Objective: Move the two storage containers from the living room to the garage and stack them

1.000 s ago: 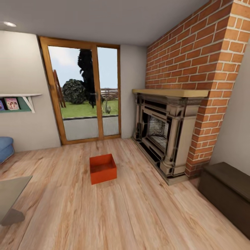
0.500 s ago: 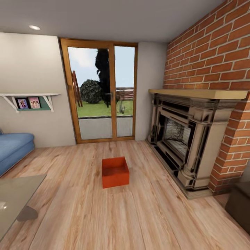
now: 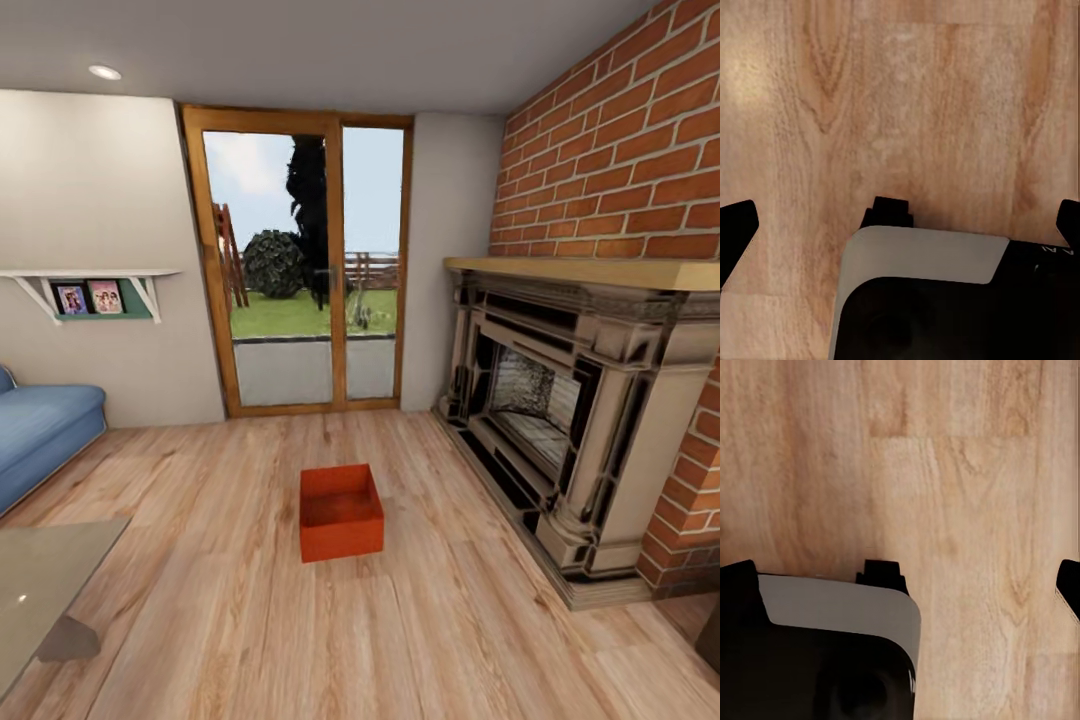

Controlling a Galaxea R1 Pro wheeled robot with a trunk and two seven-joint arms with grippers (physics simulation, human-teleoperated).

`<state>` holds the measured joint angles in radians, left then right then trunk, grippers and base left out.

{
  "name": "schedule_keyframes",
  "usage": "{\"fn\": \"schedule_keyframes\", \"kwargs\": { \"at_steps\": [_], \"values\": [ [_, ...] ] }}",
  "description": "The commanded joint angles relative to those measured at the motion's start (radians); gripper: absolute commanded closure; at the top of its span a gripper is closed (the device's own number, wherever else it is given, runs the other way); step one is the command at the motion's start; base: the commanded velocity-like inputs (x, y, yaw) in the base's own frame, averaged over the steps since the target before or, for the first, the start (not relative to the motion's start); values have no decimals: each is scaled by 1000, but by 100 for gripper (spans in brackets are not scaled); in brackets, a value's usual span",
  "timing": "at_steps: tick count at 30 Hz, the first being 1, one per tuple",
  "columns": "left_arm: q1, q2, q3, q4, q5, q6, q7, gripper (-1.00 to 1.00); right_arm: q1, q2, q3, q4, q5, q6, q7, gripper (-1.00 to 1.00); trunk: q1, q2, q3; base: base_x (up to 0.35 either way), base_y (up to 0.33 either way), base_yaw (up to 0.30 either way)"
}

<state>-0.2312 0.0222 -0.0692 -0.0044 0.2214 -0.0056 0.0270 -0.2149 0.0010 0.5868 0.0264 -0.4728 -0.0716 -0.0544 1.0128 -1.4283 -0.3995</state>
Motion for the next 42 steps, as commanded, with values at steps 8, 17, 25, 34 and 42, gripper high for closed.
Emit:
{"fn": "schedule_keyframes", "kwargs": {
  "at_steps": [8,17,25,34,42],
  "values": [
    [0,0,-8,0,9,-1,2,-100,-1,1,8,3,-9,-5,0,-100,1,-1,-1,322,0,0],
    [0,0,-8,0,9,-1,2,-100,-1,2,8,3,-9,-5,1,-100,1,-1,-1,322,0,0],
    [0,0,-8,0,9,-1,2,-100,-1,1,8,3,-10,-5,0,-100,1,-1,-1,322,0,26],
    [0,0,-8,0,9,-1,2,-100,-1,1,8,3,-9,-5,0,-100,1,-1,-1,322,0,217],
    [0,0,-8,0,9,-1,2,-100,-1,0,8,3,-9,-5,0,-100,1,-1,-1,322,0,225]
  ]
}}
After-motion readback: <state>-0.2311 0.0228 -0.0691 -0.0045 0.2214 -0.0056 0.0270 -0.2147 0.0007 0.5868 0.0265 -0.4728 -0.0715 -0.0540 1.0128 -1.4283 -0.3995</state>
